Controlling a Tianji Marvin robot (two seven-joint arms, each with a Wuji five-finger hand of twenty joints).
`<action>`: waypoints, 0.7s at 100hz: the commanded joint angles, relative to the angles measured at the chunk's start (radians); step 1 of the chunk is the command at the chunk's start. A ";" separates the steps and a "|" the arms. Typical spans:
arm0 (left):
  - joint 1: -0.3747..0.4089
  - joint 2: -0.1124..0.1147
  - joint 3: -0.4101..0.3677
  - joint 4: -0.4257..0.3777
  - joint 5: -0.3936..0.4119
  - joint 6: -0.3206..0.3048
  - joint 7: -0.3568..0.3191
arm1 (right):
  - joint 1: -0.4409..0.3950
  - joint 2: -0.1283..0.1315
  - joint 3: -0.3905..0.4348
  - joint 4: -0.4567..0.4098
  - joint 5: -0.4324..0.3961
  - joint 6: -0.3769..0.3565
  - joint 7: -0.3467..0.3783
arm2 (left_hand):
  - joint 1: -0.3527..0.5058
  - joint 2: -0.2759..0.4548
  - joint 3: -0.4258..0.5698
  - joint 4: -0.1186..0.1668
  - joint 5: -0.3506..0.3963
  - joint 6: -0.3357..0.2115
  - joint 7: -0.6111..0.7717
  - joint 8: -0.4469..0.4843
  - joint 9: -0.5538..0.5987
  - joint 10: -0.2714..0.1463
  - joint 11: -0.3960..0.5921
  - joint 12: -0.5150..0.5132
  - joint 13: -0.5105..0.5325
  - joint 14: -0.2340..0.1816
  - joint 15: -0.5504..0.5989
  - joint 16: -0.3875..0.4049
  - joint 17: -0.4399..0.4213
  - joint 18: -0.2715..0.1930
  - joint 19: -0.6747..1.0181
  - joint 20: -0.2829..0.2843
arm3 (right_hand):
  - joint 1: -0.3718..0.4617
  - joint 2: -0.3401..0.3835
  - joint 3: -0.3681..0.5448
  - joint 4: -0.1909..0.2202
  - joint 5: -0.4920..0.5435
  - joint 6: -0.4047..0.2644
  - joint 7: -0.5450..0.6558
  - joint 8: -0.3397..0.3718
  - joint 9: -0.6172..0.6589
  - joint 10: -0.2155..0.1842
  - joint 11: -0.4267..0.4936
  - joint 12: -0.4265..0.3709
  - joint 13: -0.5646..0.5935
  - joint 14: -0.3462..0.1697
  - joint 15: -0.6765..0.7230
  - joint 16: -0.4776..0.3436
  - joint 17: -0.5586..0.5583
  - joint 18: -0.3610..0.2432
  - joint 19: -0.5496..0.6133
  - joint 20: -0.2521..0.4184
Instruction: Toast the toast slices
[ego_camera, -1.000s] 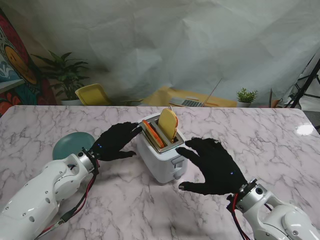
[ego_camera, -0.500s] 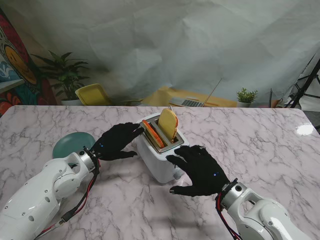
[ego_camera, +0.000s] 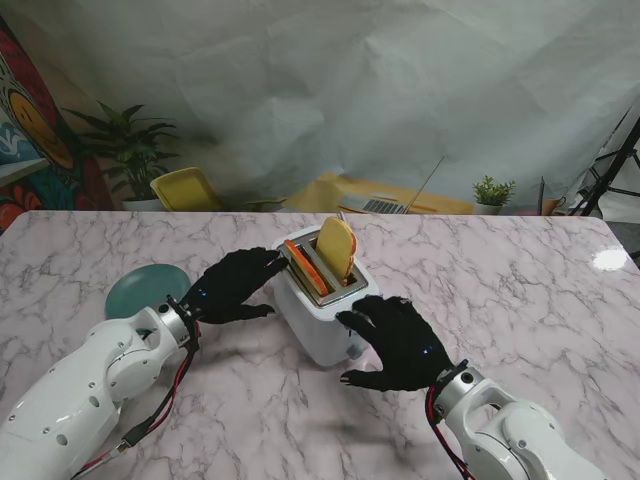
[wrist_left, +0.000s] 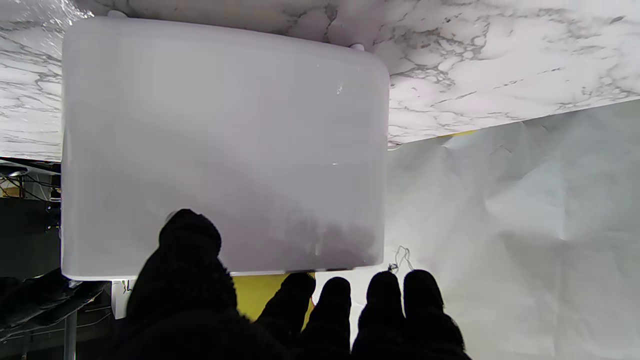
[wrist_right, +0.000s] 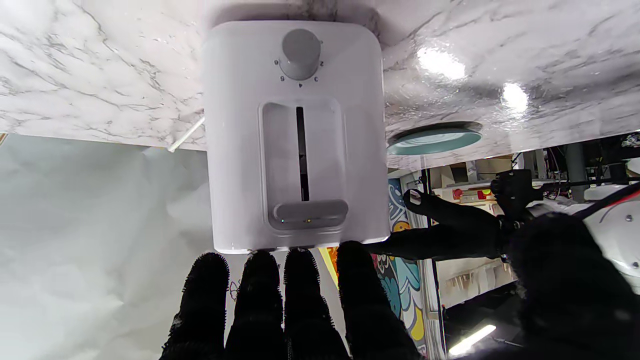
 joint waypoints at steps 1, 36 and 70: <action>0.008 -0.002 0.003 0.000 -0.002 0.001 -0.014 | -0.005 0.000 -0.005 0.026 -0.002 0.015 0.005 | 0.031 0.035 -0.015 0.031 0.020 -0.001 0.013 0.008 -0.015 -0.004 0.014 -0.012 -0.012 -0.003 0.018 -0.012 -0.006 -0.014 0.004 -0.013 | 0.009 0.032 0.020 0.016 0.012 0.027 0.023 0.017 0.002 0.008 0.021 0.012 0.017 0.000 -0.027 -0.003 -0.008 -0.027 0.007 0.004; 0.027 -0.003 -0.002 -0.009 -0.008 0.013 -0.018 | -0.064 -0.004 0.021 -0.007 -0.018 0.034 -0.031 | 0.033 0.037 -0.014 0.031 0.020 -0.001 0.015 0.007 -0.014 -0.005 0.017 -0.015 -0.011 -0.003 0.023 -0.014 -0.006 -0.014 0.005 -0.014 | 0.009 0.040 0.019 0.015 0.012 0.026 0.031 0.017 0.006 0.008 0.026 0.012 0.020 0.001 -0.022 0.000 -0.008 -0.025 0.011 0.008; 0.027 -0.004 -0.001 -0.003 -0.006 0.013 -0.007 | -0.027 -0.002 -0.007 0.018 -0.001 0.025 -0.013 | 0.034 0.038 -0.015 0.031 0.018 0.000 0.016 0.006 -0.014 -0.005 0.018 -0.017 -0.011 -0.004 0.023 -0.015 -0.006 -0.015 0.007 -0.014 | 0.010 0.039 0.016 0.015 0.008 0.027 0.033 0.014 0.006 0.008 0.022 0.010 0.020 -0.001 -0.025 -0.001 -0.006 -0.025 0.012 0.010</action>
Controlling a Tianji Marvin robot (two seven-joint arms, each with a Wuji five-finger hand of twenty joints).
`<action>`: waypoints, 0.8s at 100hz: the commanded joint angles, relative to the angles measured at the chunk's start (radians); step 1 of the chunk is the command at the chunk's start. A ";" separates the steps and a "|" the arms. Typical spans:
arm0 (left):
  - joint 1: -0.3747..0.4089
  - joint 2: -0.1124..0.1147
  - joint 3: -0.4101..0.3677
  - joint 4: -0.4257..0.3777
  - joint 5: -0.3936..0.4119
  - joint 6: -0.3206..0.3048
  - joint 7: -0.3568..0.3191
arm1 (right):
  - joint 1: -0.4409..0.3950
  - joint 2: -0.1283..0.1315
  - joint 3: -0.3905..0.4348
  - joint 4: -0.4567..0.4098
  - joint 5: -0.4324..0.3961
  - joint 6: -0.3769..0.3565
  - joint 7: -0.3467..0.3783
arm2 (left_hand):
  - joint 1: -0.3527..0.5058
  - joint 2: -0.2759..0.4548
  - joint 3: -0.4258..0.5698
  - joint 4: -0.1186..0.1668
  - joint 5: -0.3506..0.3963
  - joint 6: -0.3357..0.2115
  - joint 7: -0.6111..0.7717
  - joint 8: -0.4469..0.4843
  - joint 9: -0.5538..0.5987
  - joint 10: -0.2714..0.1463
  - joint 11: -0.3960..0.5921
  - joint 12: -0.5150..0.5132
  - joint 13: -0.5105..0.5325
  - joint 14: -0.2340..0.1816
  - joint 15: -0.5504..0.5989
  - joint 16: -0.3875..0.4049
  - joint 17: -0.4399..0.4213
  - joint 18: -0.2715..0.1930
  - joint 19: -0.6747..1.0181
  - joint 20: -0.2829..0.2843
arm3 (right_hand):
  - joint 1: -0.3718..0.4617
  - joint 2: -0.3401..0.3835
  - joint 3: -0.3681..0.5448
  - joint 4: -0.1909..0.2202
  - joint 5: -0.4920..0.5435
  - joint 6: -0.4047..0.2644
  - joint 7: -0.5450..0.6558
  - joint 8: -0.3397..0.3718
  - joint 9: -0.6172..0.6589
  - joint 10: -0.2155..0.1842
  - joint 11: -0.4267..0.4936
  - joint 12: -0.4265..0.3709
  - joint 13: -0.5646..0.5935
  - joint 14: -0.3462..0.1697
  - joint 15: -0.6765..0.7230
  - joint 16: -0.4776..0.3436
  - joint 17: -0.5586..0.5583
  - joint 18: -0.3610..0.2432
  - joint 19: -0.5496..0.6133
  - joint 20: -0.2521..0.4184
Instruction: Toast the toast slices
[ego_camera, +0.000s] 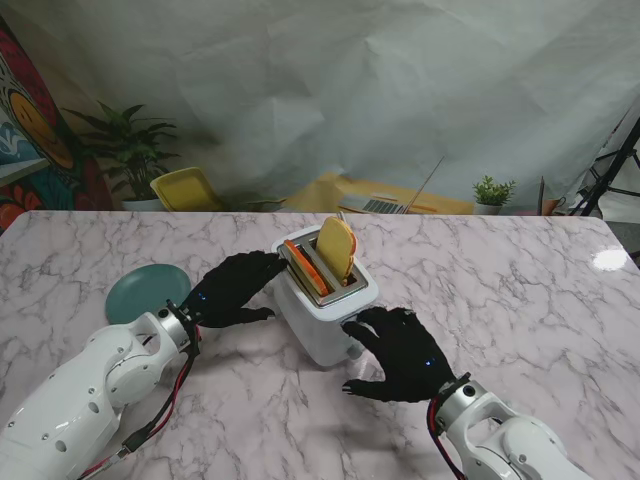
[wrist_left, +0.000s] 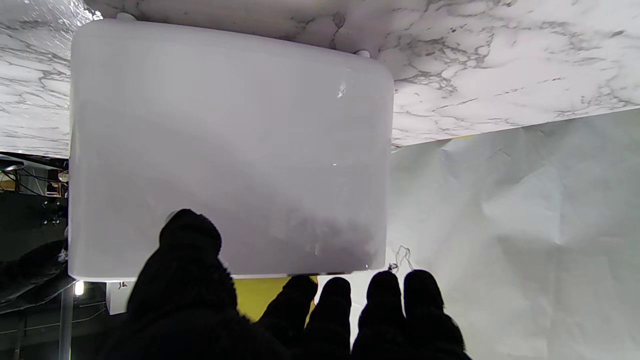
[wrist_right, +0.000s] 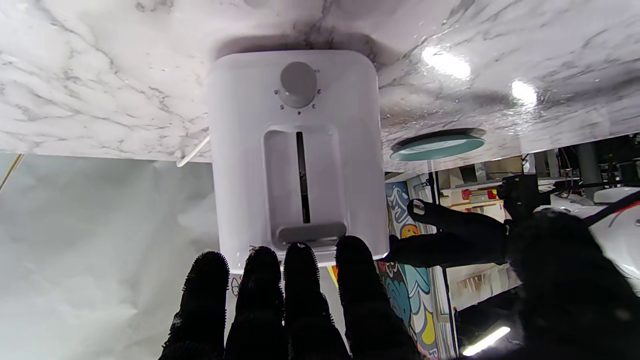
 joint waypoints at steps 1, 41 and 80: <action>0.004 -0.002 0.004 0.007 0.003 0.000 -0.013 | 0.019 -0.001 -0.009 0.019 0.005 0.000 0.013 | 0.033 0.038 -0.015 0.031 0.027 -0.012 0.036 0.011 -0.014 -0.005 0.018 -0.012 -0.011 -0.004 0.016 -0.007 -0.006 -0.015 0.007 -0.014 | 0.010 0.038 0.017 0.016 -0.012 0.026 0.013 0.014 -0.013 0.007 0.003 -0.005 0.000 0.007 -0.030 -0.011 -0.007 -0.025 0.006 0.010; 0.008 -0.004 0.007 0.011 0.001 0.007 0.002 | 0.071 0.006 -0.072 0.112 0.081 0.012 0.086 | 0.034 0.038 -0.015 0.030 0.027 -0.012 0.037 0.011 -0.013 -0.006 0.019 -0.013 -0.010 -0.004 0.019 -0.006 -0.006 -0.015 0.007 -0.015 | 0.008 0.040 0.020 0.015 -0.020 0.028 0.015 0.013 -0.024 0.005 0.006 -0.003 -0.010 0.004 -0.028 -0.009 -0.013 -0.038 0.004 0.011; 0.004 -0.004 0.013 0.020 0.009 0.006 0.023 | 0.102 0.014 -0.138 0.189 0.145 0.015 0.137 | 0.035 0.038 -0.015 0.031 0.028 -0.012 0.038 0.011 -0.013 -0.004 0.021 -0.013 -0.011 -0.004 0.019 -0.007 -0.006 -0.017 0.007 -0.016 | 0.009 0.049 0.015 0.015 -0.029 0.028 0.013 0.014 -0.035 0.004 0.008 -0.003 -0.022 0.002 -0.025 -0.008 -0.024 -0.048 -0.002 0.009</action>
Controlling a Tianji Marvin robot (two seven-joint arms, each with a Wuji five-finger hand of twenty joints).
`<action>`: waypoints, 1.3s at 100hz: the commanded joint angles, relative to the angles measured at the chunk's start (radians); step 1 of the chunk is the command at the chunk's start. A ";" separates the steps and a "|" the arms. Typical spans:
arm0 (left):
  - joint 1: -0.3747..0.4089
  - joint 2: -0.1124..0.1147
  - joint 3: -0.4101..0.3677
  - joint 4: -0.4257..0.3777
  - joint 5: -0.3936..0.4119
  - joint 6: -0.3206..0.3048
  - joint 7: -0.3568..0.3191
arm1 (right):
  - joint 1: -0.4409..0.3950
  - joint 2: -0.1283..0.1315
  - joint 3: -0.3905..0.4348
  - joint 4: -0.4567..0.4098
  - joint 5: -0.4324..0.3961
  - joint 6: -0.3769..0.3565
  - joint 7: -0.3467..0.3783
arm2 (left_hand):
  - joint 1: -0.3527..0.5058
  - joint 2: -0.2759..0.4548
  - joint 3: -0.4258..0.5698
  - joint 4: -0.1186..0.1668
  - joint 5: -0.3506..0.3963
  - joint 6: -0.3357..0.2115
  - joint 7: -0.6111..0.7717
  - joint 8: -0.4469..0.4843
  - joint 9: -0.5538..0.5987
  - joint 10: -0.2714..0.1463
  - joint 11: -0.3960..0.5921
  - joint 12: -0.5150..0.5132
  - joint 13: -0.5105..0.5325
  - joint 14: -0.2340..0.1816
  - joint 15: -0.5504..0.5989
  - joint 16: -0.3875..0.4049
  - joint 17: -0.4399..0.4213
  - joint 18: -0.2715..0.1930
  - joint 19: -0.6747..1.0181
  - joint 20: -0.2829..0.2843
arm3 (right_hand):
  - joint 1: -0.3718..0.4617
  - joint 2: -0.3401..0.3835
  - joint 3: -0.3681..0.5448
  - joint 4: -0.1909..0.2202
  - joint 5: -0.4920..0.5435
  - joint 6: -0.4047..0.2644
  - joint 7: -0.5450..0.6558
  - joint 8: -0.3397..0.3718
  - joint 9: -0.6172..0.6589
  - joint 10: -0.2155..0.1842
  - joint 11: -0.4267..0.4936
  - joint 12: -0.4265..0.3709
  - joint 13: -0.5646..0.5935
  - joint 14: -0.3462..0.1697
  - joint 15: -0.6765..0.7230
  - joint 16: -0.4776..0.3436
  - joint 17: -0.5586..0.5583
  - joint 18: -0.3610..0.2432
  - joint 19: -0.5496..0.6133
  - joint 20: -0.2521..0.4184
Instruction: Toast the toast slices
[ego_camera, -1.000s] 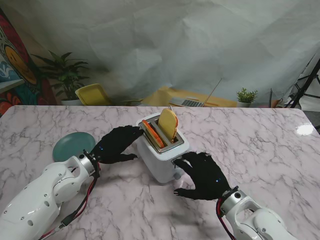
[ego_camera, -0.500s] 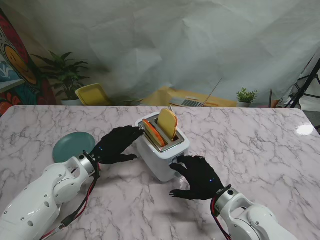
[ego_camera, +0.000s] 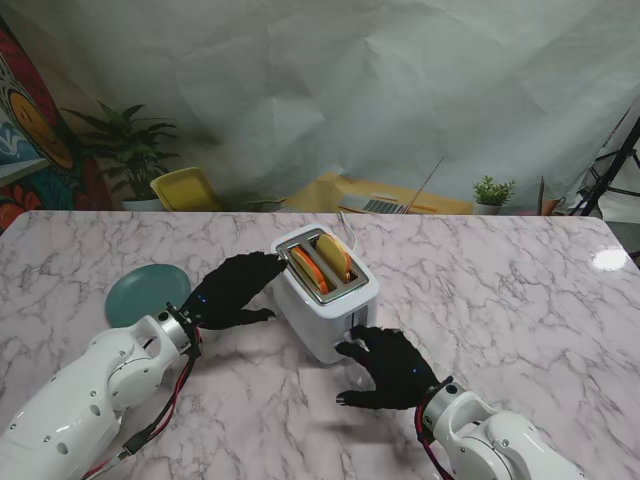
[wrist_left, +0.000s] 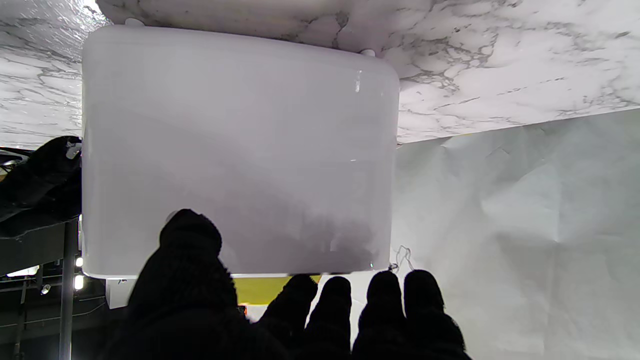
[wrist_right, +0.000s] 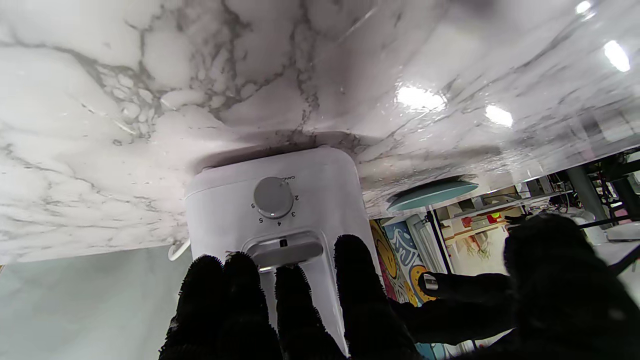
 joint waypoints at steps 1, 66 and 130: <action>0.000 -0.003 0.006 0.008 0.005 0.002 -0.011 | -0.003 -0.003 -0.032 0.051 -0.003 -0.002 0.037 | 0.034 0.037 -0.015 0.030 0.028 -0.013 0.038 0.011 -0.013 -0.004 0.009 -0.013 -0.010 -0.004 0.019 -0.007 -0.006 -0.017 0.007 -0.016 | 0.009 0.035 0.006 0.015 -0.029 0.027 -0.021 -0.002 0.087 -0.068 0.052 0.002 -0.008 -0.157 -0.013 0.002 -0.010 -0.070 -0.001 0.009; 0.000 -0.004 0.009 0.013 0.010 0.009 0.007 | -0.009 -0.002 -0.029 0.040 -0.003 -0.006 0.048 | 0.035 0.038 -0.015 0.030 0.027 -0.014 0.039 0.010 -0.013 -0.005 0.009 -0.014 -0.010 -0.005 0.021 -0.007 -0.006 -0.017 0.009 -0.015 | 0.014 0.038 0.000 0.017 -0.028 0.027 -0.022 0.006 0.086 -0.068 0.058 0.002 -0.011 -0.155 -0.008 0.004 -0.012 -0.065 0.004 0.010; 0.004 -0.005 0.006 0.011 0.011 0.018 0.016 | -0.120 -0.017 0.097 -0.189 -0.130 -0.064 -0.069 | 0.037 0.039 -0.015 0.030 0.030 -0.015 0.041 0.011 -0.012 -0.005 0.011 -0.014 -0.010 -0.004 0.022 -0.008 -0.006 -0.017 0.010 -0.015 | 0.011 0.038 -0.008 0.017 -0.008 0.021 -0.017 0.009 0.115 -0.067 0.055 0.000 0.012 -0.150 -0.007 0.003 0.008 -0.051 0.012 0.014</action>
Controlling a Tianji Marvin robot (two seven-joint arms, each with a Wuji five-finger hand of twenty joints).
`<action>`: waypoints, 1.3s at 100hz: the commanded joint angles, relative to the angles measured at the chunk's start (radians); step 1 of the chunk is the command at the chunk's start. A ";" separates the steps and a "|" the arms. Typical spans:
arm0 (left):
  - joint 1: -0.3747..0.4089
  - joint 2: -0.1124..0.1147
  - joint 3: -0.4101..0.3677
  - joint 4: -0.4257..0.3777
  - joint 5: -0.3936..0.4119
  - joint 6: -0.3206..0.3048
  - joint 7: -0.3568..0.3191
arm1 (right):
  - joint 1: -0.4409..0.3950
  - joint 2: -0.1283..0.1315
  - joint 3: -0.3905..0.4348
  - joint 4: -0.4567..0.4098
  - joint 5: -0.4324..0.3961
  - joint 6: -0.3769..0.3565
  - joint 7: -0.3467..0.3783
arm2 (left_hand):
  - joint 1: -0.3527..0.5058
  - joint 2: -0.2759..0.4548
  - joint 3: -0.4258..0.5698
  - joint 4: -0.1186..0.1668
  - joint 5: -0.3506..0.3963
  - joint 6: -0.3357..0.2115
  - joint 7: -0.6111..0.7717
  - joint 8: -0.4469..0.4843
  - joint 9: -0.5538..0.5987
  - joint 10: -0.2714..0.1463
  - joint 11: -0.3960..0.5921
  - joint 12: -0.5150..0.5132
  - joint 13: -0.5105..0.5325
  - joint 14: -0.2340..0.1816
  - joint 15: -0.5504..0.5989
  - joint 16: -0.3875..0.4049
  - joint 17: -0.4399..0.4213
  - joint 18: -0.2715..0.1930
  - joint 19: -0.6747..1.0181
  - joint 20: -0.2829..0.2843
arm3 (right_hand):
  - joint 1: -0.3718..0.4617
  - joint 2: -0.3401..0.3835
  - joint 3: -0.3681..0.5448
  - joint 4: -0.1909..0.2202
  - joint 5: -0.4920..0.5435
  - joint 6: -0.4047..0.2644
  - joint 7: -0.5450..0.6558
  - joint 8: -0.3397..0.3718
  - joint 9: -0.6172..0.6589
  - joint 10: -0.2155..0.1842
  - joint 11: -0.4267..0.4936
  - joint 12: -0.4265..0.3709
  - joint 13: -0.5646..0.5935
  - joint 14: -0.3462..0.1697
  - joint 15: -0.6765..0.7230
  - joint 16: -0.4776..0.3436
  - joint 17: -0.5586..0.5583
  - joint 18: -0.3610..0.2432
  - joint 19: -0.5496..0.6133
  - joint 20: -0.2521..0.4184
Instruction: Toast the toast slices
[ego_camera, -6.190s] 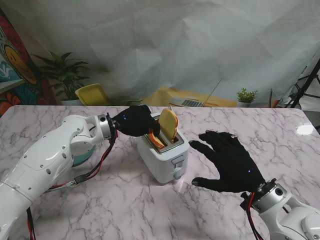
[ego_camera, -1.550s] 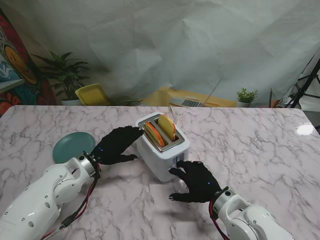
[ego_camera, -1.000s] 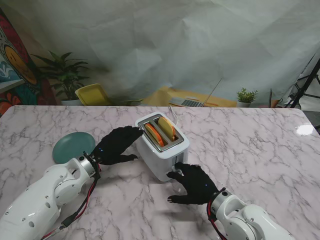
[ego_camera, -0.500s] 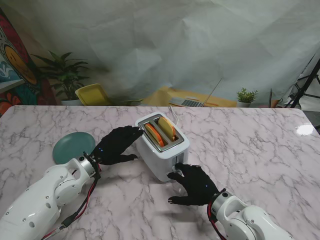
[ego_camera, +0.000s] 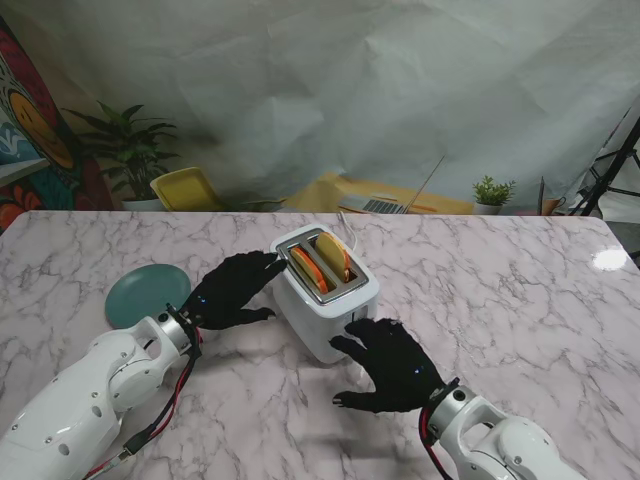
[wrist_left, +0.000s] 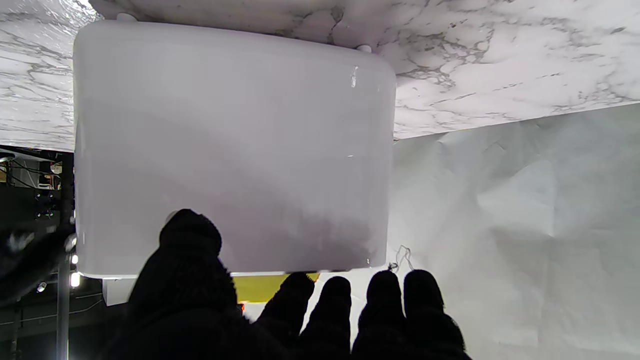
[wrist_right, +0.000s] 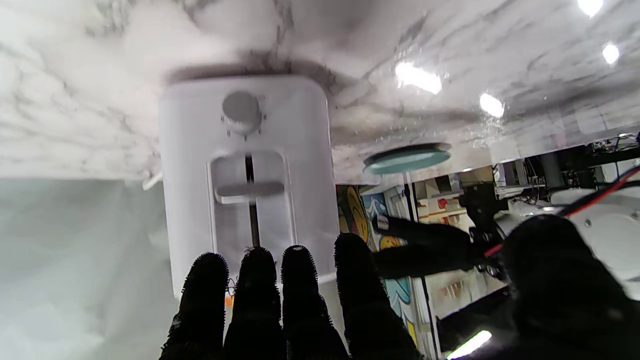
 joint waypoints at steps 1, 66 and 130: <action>0.003 -0.003 0.001 0.004 0.004 0.005 -0.011 | -0.014 -0.003 0.012 -0.040 -0.002 -0.004 -0.018 | 0.037 0.040 -0.015 0.030 0.029 0.005 0.029 0.011 -0.013 -0.005 0.010 -0.012 -0.010 -0.005 0.016 -0.007 -0.006 -0.017 0.010 -0.015 | 0.011 0.022 -0.009 0.017 -0.008 0.020 -0.017 0.010 0.015 -0.009 0.010 -0.001 -0.001 -0.019 -0.002 -0.007 -0.001 -0.027 0.008 0.012; 0.192 -0.013 -0.152 -0.213 0.088 0.144 0.062 | -0.173 -0.030 0.198 -0.190 -0.082 0.029 -0.204 | 0.024 0.047 -0.018 0.030 0.032 0.006 0.029 0.010 -0.012 -0.003 0.011 -0.015 -0.012 -0.001 0.013 -0.009 -0.008 -0.012 0.008 -0.016 | 0.011 0.011 -0.022 0.019 0.023 0.021 -0.017 0.001 0.049 -0.005 -0.006 -0.005 0.024 -0.011 -0.013 -0.013 0.009 -0.018 0.008 0.014; 0.511 -0.025 -0.305 -0.396 0.114 0.277 0.018 | -0.258 -0.042 0.290 -0.189 -0.075 0.043 -0.264 | -0.013 0.059 -0.023 0.031 0.036 0.017 0.007 0.005 -0.029 0.020 -0.022 -0.026 -0.025 0.016 -0.030 -0.022 -0.015 0.011 -0.047 -0.032 | 0.002 -0.005 -0.004 0.016 0.036 0.010 -0.010 -0.005 0.066 -0.010 -0.021 -0.007 0.038 -0.014 -0.019 -0.015 0.019 -0.014 0.005 0.015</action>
